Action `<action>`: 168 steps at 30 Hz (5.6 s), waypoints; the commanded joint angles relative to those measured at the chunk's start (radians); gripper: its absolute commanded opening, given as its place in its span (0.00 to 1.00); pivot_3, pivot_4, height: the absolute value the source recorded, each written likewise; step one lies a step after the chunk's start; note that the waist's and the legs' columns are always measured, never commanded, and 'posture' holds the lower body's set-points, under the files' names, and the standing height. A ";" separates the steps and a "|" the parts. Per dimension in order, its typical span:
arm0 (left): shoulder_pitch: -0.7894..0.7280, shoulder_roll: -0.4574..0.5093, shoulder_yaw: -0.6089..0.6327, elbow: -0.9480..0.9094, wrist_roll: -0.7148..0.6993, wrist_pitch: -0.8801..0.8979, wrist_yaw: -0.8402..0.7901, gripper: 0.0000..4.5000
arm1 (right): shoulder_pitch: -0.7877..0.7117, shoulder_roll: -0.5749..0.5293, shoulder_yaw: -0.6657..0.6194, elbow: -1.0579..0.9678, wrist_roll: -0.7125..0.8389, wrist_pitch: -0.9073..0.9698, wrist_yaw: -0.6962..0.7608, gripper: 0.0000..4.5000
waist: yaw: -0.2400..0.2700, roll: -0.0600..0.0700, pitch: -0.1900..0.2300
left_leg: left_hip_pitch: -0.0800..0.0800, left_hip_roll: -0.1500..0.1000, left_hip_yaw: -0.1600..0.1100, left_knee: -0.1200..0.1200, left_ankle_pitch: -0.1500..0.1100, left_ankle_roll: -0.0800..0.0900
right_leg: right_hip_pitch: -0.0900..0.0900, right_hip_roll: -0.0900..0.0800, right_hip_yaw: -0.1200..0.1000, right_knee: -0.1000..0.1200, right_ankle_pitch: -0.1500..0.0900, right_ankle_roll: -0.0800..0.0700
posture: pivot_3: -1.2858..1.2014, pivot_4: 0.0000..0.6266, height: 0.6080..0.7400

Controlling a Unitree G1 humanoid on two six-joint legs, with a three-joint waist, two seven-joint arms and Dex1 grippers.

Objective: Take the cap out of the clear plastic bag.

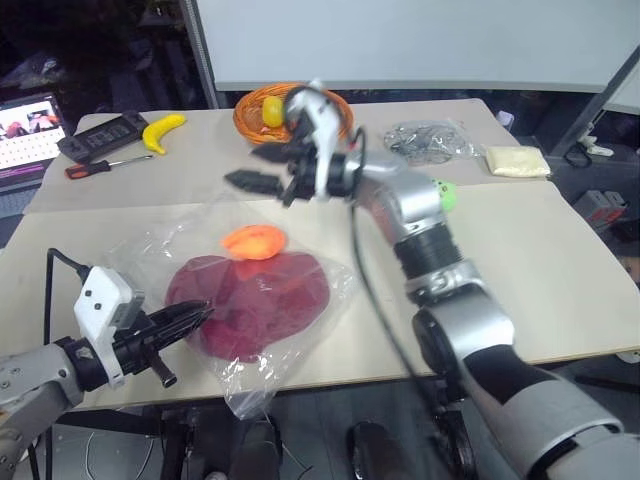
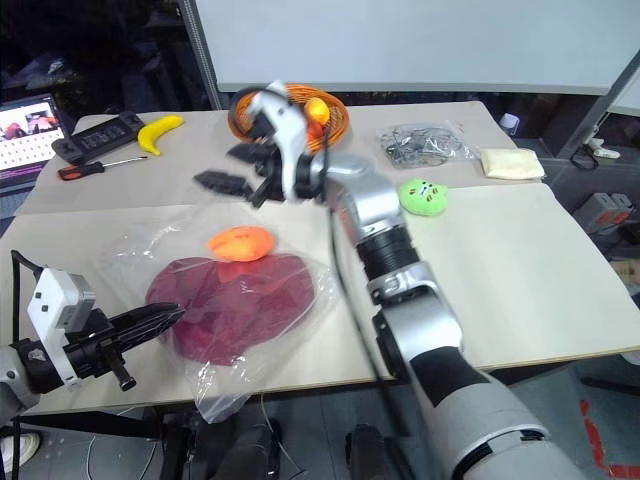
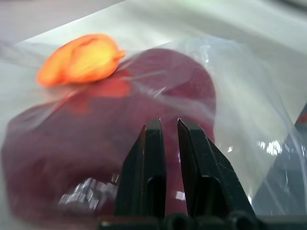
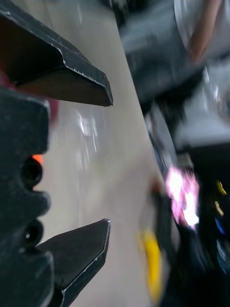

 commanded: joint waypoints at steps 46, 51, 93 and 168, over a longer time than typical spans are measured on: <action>-0.009 -0.007 -0.002 -0.033 -0.028 0.007 0.056 0.13 | -0.088 -0.043 -0.093 0.375 -0.150 -0.112 0.023 0.01 | -0.010 -0.006 -0.003 | 0.001 0.001 0.002 -0.002 0.000 0.000 | 0.001 0.001 0.002 -0.001 -0.001 -0.001 | 0.52 0.24 1.00; -0.004 -0.007 -0.007 -0.036 -0.017 0.004 0.053 0.13 | -0.111 -0.077 -0.169 0.402 -0.097 -0.059 -0.008 0.01 | -0.016 -0.006 -0.003 | 0.001 0.001 0.002 -0.003 0.000 0.000 | -0.001 0.001 0.002 -0.001 -0.001 -0.001 | 0.52 0.24 1.00; 0.008 -0.014 -0.009 -0.056 -0.014 0.012 0.057 0.13 | -0.092 -0.034 -0.232 0.651 -0.175 -0.194 -0.395 0.76 | -0.017 -0.007 -0.004 | -0.008 0.001 0.004 -0.001 0.000 0.000 | -0.010 0.001 0.005 0.000 0.001 0.001 | 0.52 0.24 1.00; -0.134 -0.442 -0.189 0.297 -0.885 -0.097 0.906 0.13 | 0.640 -0.753 -0.132 -0.889 0.383 0.350 0.365 0.99 | 0.016 -0.011 -0.006 | 0.004 0.001 0.007 0.008 -0.001 0.002 | 0.006 0.001 0.008 -0.001 0.001 0.006 | 0.52 0.24 1.00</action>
